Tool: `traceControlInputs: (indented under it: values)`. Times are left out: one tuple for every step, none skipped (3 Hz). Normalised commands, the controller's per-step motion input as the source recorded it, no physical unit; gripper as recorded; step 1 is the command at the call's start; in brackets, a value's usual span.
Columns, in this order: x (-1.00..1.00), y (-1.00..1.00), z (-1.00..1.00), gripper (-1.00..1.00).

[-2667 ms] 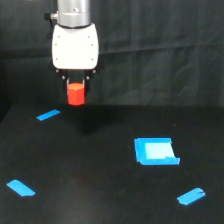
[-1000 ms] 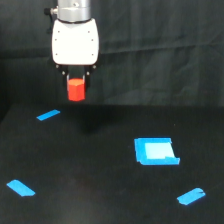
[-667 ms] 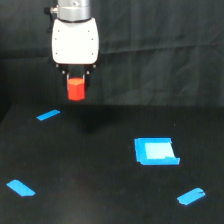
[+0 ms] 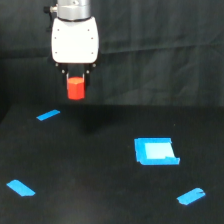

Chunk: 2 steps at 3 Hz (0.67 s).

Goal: Pick up the red object from the table

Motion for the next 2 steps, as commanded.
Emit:
traceControlInputs:
  values:
    - [-0.01, -0.04, 0.13, -1.0]
    - [0.0, -0.02, 0.12, -1.0]
